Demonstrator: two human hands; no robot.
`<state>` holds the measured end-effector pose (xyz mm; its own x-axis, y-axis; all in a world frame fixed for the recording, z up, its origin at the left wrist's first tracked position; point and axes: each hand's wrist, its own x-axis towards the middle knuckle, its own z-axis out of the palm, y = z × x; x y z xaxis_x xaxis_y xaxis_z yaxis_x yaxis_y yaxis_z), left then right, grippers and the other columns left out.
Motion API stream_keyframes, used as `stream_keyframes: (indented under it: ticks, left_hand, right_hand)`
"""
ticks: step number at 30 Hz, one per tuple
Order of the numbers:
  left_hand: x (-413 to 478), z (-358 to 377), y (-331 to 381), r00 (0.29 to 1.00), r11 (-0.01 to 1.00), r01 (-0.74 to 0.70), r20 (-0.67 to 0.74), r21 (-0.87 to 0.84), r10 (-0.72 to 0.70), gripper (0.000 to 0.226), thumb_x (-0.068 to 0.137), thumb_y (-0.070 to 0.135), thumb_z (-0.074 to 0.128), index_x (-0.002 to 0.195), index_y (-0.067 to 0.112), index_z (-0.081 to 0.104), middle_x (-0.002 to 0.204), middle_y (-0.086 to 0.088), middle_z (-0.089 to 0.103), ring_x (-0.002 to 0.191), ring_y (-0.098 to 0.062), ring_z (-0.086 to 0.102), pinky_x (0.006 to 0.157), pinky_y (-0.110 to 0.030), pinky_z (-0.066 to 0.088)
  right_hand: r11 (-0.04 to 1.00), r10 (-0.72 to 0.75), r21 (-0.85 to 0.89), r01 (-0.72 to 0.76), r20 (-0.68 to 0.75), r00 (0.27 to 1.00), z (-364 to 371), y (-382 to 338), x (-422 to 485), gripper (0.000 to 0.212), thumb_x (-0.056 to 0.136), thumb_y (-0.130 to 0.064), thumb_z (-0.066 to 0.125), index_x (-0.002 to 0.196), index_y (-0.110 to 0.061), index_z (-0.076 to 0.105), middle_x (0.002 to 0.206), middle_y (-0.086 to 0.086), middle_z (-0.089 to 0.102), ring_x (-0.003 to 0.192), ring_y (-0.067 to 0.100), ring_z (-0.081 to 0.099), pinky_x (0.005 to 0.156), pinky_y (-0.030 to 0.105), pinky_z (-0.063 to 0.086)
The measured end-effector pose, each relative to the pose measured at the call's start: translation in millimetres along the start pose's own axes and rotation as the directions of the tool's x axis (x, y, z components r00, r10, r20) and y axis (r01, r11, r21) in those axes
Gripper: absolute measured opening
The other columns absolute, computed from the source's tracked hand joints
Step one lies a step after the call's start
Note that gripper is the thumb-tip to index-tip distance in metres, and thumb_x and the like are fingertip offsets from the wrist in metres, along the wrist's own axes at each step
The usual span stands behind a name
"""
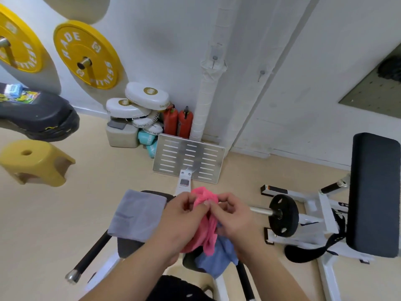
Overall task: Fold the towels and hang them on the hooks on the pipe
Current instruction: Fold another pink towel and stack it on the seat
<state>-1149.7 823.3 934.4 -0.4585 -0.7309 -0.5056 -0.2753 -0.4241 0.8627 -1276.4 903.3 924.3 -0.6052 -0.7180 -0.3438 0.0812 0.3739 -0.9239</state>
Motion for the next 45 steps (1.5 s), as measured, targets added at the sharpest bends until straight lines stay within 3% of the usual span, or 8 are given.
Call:
stream_keyframes:
  ticks: [7, 14, 20, 26, 30, 34, 39, 45]
  left_hand:
    - [7.6, -40.8, -17.7, 0.983, 0.982, 0.095, -0.137, -0.164, -0.118, 0.010, 0.090, 0.035, 0.077, 0.089, 0.025, 0.077, 0.087, -0.001, 0.078, 0.077, -0.018, 0.071, 0.056, -0.028, 0.049]
    - [-0.1, -58.7, -3.7, 0.978, 0.958, 0.169, 0.160, -0.231, -0.134, 0.027, 0.105, 0.031, 0.054, 0.106, 0.023, 0.080, 0.084, 0.006, 0.079, 0.064, -0.002, 0.070, 0.044, -0.008, 0.042]
    - [11.2, -79.9, -8.1, 0.933, 0.944, 0.213, 0.340, -0.251, -0.121, 0.031, 0.107, 0.025, 0.047, 0.123, 0.030, 0.073, 0.118, 0.009, 0.077, 0.111, -0.006, 0.072, 0.092, -0.032, 0.054]
    - [27.7, -97.2, -38.6, 0.990, 0.986, 0.142, 0.022, -0.091, -0.141, 0.025, 0.097, 0.015, 0.066, 0.113, 0.035, 0.070, 0.114, 0.004, 0.073, 0.095, -0.025, 0.073, 0.085, -0.049, 0.063]
    - [33.6, -116.4, -47.6, 0.990, 0.992, 0.069, 0.113, 0.105, -0.081, 0.055, 0.081, 0.025, 0.086, 0.125, 0.040, 0.057, 0.122, 0.014, 0.067, 0.095, -0.006, 0.069, 0.077, -0.036, 0.064]
    - [40.2, -128.1, -48.7, 0.991, 0.997, 0.037, 0.124, 0.065, -0.045, 0.091, 0.067, 0.036, 0.093, 0.145, 0.036, 0.046, 0.134, 0.018, 0.059, 0.120, 0.001, 0.058, 0.099, -0.028, 0.053]
    - [51.9, -150.7, -42.4, 0.967, 0.976, 0.156, 0.225, -0.149, -0.120, 0.033, 0.080, 0.041, 0.083, 0.098, 0.014, 0.076, 0.099, -0.011, 0.074, 0.087, -0.019, 0.069, 0.085, -0.034, 0.057]
    - [47.5, -164.4, -47.3, 0.965, 0.913, 0.240, 0.180, -0.330, -0.189, 0.019, 0.098, 0.034, 0.066, 0.111, 0.021, 0.069, 0.114, -0.018, 0.074, 0.091, -0.031, 0.071, 0.079, -0.051, 0.058]
  right_hand:
    - [0.998, 0.060, -0.002, -0.060, 0.009, 0.998, 30.4, 4.2, -2.2, 0.006, 0.086, -0.007, 0.081, 0.087, -0.012, 0.081, 0.083, 0.006, 0.080, 0.080, 0.017, 0.075, 0.081, 0.035, 0.062]
    - [0.990, 0.126, 0.061, -0.130, 0.067, 0.990, 60.7, -0.7, -3.6, 0.012, 0.088, -0.011, 0.078, 0.100, -0.009, 0.079, 0.091, 0.011, 0.080, 0.090, 0.027, 0.078, 0.081, 0.038, 0.064]
    - [0.971, 0.149, 0.189, -0.145, -0.008, 0.989, 74.1, 6.0, 2.5, 0.031, 0.081, -0.014, 0.083, 0.108, -0.007, 0.069, 0.101, 0.013, 0.078, 0.096, 0.031, 0.076, 0.081, 0.037, 0.061]
    - [0.838, 0.287, 0.489, -0.244, -0.014, 0.958, 82.3, 4.2, 9.7, 0.015, 0.097, -0.025, 0.066, 0.103, -0.011, 0.064, 0.096, 0.006, 0.077, 0.079, 0.018, 0.076, 0.065, 0.033, 0.061]
    - [0.845, 0.256, 0.488, -0.221, -0.006, 0.967, 86.3, 0.1, 17.2, 0.021, 0.098, -0.036, 0.057, 0.103, -0.017, 0.063, 0.111, 0.004, 0.070, 0.088, 0.011, 0.072, 0.071, 0.027, 0.060]
    - [0.817, 0.241, 0.520, -0.248, 0.083, 0.967, 89.8, -7.6, 20.3, 0.034, 0.098, -0.044, 0.054, 0.117, -0.017, 0.061, 0.121, 0.006, 0.072, 0.099, 0.014, 0.075, 0.078, 0.033, 0.062]
    - [0.866, 0.303, 0.376, -0.328, 0.124, 0.945, 95.7, -1.0, 22.9, 0.040, 0.101, -0.049, 0.052, 0.125, -0.018, 0.060, 0.123, 0.008, 0.073, 0.102, 0.021, 0.076, 0.075, 0.036, 0.063]
    - [0.859, 0.307, 0.264, -0.438, 0.419, 0.855, 103.5, 19.6, 17.3, 0.053, 0.094, -0.025, 0.074, 0.138, -0.006, 0.054, 0.131, 0.020, 0.069, 0.117, 0.034, 0.070, 0.089, 0.044, 0.060]
